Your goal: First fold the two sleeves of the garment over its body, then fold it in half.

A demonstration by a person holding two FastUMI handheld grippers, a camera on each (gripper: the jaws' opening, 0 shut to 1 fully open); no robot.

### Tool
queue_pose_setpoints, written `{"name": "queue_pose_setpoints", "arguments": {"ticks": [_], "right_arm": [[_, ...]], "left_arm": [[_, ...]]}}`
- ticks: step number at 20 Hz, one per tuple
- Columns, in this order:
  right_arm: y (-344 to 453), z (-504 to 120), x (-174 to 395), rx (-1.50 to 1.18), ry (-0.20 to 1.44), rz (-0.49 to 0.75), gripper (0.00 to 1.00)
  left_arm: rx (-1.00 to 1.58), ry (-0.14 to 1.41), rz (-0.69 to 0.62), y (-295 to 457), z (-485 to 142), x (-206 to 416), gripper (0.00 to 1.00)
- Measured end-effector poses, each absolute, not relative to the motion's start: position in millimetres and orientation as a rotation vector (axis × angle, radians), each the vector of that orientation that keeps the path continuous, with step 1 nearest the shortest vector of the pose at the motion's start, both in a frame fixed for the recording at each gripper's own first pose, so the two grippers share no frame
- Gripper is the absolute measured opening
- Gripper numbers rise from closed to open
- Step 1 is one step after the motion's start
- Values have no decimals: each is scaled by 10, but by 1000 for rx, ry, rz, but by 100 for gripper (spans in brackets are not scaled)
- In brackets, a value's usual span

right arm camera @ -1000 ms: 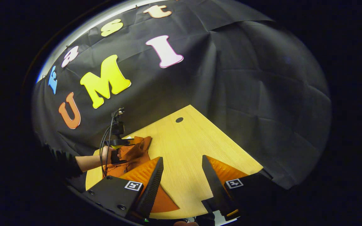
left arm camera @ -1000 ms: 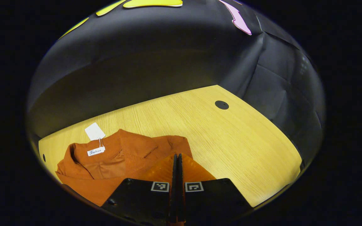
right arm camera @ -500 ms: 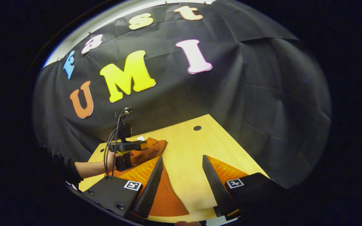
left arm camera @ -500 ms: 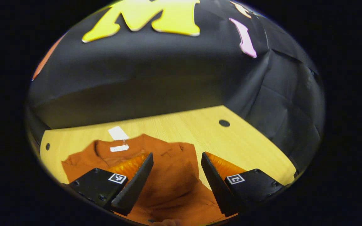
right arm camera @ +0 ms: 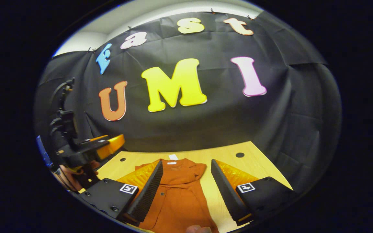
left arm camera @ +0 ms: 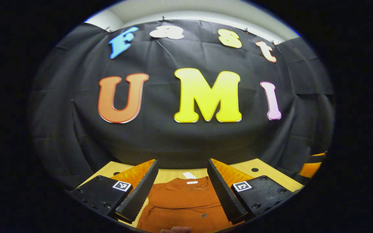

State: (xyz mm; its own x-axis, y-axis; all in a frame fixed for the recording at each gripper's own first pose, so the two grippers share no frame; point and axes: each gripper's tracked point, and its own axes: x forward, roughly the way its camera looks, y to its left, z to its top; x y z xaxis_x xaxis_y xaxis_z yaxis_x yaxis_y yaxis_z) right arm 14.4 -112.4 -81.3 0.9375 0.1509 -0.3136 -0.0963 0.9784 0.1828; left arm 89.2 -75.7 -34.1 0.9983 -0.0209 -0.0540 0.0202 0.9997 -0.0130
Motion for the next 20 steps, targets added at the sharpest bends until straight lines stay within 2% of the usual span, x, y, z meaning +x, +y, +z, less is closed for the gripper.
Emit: {"name": "queue_pose_setpoints", "arguments": {"ticks": [5,8,11,14,16,20], "right_arm": [[-694,-620,161,125,265,177,95],[-572,-699,121,106,279,214,94],[-697,-1010,-47,86,383,232,95],[-1022,-1461,-341,31,524,233,95],[-1303,-1803,-590,18,626,207,95],[-1895,-2421,-1137,-33,797,113,95]], "left_arm": [[74,-13,56,-246,-155,323,98],[21,47,46,-167,-363,205,98],[-60,180,-38,-140,-803,70,98],[-86,356,-96,71,-1503,-155,99],[-84,551,-174,142,-2112,-469,98],[-195,830,-164,423,-3029,-1157,99]]}}
